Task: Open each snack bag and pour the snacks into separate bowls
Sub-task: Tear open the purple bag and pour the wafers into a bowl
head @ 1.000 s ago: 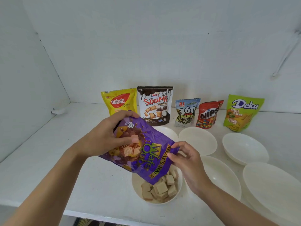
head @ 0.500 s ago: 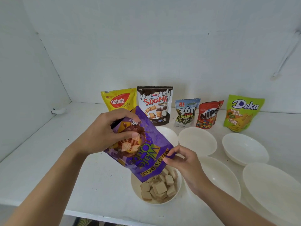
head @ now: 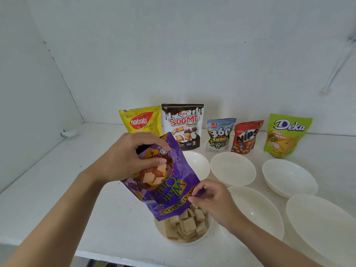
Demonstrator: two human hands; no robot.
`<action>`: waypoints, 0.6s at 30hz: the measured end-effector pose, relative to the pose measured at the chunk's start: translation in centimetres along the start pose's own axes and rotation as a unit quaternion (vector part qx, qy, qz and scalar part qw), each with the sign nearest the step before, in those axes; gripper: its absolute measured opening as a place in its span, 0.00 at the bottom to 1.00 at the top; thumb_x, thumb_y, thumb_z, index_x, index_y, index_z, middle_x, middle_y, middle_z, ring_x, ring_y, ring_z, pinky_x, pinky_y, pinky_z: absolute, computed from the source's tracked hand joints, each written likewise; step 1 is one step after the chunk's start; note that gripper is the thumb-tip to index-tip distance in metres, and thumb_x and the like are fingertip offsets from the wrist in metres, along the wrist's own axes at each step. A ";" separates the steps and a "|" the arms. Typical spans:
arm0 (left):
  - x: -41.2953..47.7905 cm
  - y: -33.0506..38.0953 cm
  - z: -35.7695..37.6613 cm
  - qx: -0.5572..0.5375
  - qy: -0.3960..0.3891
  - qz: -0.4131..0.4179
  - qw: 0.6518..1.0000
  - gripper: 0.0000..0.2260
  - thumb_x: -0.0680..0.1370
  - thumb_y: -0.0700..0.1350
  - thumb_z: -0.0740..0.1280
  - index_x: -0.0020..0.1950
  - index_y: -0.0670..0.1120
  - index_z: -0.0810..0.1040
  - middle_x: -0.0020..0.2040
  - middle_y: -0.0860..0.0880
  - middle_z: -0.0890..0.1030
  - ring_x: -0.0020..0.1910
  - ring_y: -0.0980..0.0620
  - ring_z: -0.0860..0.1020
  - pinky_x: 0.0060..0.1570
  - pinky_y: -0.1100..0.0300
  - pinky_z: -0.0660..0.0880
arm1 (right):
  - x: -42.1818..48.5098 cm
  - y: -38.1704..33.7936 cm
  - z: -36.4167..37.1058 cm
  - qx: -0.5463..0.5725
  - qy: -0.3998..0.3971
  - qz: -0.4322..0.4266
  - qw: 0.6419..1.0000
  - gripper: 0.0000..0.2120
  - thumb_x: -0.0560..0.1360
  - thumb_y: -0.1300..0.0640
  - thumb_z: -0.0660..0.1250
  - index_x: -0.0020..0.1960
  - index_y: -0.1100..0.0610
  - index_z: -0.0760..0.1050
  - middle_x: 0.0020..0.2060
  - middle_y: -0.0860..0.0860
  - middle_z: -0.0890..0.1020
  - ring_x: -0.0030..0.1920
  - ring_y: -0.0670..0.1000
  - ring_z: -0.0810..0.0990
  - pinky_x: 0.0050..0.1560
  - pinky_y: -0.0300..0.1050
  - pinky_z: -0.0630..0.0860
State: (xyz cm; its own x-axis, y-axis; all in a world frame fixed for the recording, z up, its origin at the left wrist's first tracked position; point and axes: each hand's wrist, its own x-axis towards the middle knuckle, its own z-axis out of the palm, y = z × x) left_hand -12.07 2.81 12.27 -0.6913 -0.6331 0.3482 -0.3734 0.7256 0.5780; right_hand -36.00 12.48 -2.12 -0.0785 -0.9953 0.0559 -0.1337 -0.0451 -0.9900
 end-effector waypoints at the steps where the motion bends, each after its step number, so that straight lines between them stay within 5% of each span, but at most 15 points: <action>1: 0.0 0.1 0.1 -0.003 0.002 -0.001 1.000 0.12 0.74 0.50 0.74 0.58 0.53 0.83 0.55 0.58 0.83 0.58 0.54 0.81 0.46 0.58 0.83 | 0.1 0.1 -0.2 -0.010 0.010 -0.010 1.000 0.09 0.69 0.65 0.78 0.39 0.55 0.81 0.40 0.50 0.84 0.43 0.50 0.83 0.45 0.48 0.82; 11: 0.7 0.7 0.4 0.026 -0.001 0.008 1.000 0.11 0.74 0.48 0.75 0.56 0.53 0.85 0.54 0.60 0.84 0.55 0.59 0.82 0.47 0.62 0.82 | -0.2 0.1 -0.5 -0.112 -0.019 -0.054 0.992 0.09 0.68 0.55 0.80 0.40 0.52 0.79 0.43 0.44 0.83 0.48 0.48 0.83 0.49 0.45 0.81; 18: 2.0 2.2 -0.5 0.041 0.009 0.054 0.998 0.12 0.75 0.51 0.74 0.57 0.51 0.84 0.54 0.57 0.84 0.55 0.56 0.82 0.49 0.61 0.80 | 0.5 -2.2 -1.0 -0.038 -0.007 -0.117 0.992 0.08 0.70 0.57 0.79 0.41 0.55 0.80 0.45 0.47 0.82 0.55 0.51 0.81 0.41 0.40 0.80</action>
State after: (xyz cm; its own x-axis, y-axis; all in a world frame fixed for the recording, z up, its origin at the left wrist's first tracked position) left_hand -13.99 3.01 14.66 -0.7192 -0.5544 0.4188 -0.3471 0.8088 0.4746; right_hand -36.76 12.17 0.27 -0.0219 -0.9593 0.2814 -0.2205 -0.2699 -0.9373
